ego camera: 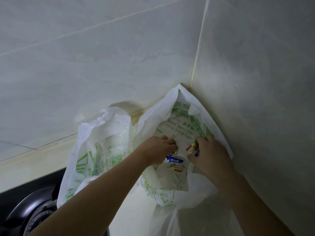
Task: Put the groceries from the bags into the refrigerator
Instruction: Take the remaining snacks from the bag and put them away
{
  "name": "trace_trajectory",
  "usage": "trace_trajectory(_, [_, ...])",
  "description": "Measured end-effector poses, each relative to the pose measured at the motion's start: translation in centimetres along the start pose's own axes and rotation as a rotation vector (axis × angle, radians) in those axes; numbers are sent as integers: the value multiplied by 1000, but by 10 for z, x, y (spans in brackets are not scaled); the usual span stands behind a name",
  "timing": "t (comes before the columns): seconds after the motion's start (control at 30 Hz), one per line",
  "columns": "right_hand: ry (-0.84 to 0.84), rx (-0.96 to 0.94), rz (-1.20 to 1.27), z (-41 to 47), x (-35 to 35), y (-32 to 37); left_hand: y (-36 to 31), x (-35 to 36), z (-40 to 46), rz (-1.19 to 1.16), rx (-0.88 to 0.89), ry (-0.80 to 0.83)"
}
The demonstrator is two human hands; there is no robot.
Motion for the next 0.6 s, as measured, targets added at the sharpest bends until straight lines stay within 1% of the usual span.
trace_trajectory(0.13, [-22,-19,-36,-7,-7,2,3,0,-3,-6,-33,13])
trace_trajectory(0.23, [7,-56,-50,-9,-2,10,6,2,-9,-1,-91,26])
trace_trajectory(0.33, [48,-113,-80,-8,8,25,11,1,-17,-25,-204,26])
trace_trajectory(0.47, [122,-195,-98,-4,29,40,24,-15,-35,-47,-431,-60])
trace_trajectory(0.6, [170,-311,-162,-5,52,54,26,-39,-58,-86,-528,-142])
Point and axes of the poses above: each hand's wrist, its own z-axis towards the middle knuckle, its own x-axis out of the palm, y = z × x, the point moved 7 cm from there along z, towards the middle knuckle, and after that the axes turned 2 degrees about -y, right-handed, at the moved point
